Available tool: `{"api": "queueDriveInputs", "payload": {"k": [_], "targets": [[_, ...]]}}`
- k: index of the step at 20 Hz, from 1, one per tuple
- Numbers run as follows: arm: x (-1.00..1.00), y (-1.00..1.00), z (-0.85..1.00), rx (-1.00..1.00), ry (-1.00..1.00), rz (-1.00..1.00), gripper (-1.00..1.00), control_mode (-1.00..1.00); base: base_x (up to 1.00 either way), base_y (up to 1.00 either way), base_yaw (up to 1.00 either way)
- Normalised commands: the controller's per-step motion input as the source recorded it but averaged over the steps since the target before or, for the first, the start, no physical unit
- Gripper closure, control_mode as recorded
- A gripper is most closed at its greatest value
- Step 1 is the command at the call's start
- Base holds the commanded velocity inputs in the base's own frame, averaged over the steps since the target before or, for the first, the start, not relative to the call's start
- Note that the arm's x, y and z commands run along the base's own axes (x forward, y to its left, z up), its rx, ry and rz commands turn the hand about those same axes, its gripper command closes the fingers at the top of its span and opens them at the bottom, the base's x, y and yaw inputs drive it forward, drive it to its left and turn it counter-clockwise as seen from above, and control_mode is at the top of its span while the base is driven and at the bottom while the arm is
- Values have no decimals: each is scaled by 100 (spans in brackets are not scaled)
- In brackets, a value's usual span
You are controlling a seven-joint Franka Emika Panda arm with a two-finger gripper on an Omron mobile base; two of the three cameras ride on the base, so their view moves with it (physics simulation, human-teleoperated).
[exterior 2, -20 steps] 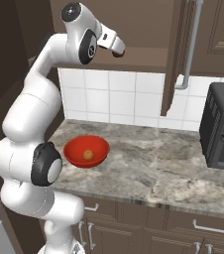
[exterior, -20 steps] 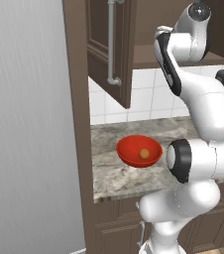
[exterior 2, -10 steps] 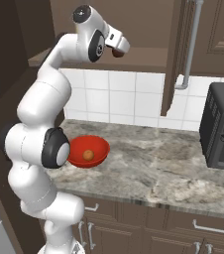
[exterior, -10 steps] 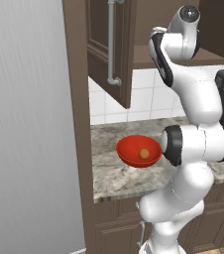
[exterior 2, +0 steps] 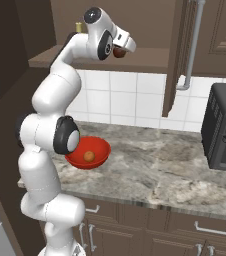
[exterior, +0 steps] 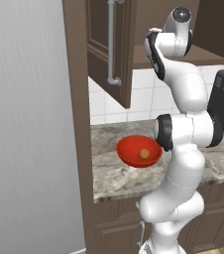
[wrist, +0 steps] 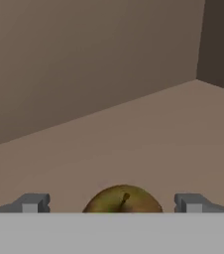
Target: Open the cabinet. Pick the apple and tangerine from the cabinet and place them into the bowl. Then close the cabinet.
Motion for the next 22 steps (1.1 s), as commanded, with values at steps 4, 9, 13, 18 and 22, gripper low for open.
{"api": "queueDriveInputs", "payload": {"k": [4, 9, 13, 18, 22], "targets": [[53, -13, -5, 0, 5, 0, -100, -100, 0, 0, 0], [30, -5, -14, 0, 7, 0, -100, -100, 0, 0, 0], [0, 0, -9, 0, 2, 0, -100, -100, 0, 0, 0], [-5, 0, 0, 0, 0, 0, -100, -100, 0, 0, 0], [-12, 0, 0, 0, 0, 0, -100, -100, 0, 0, 0]]}}
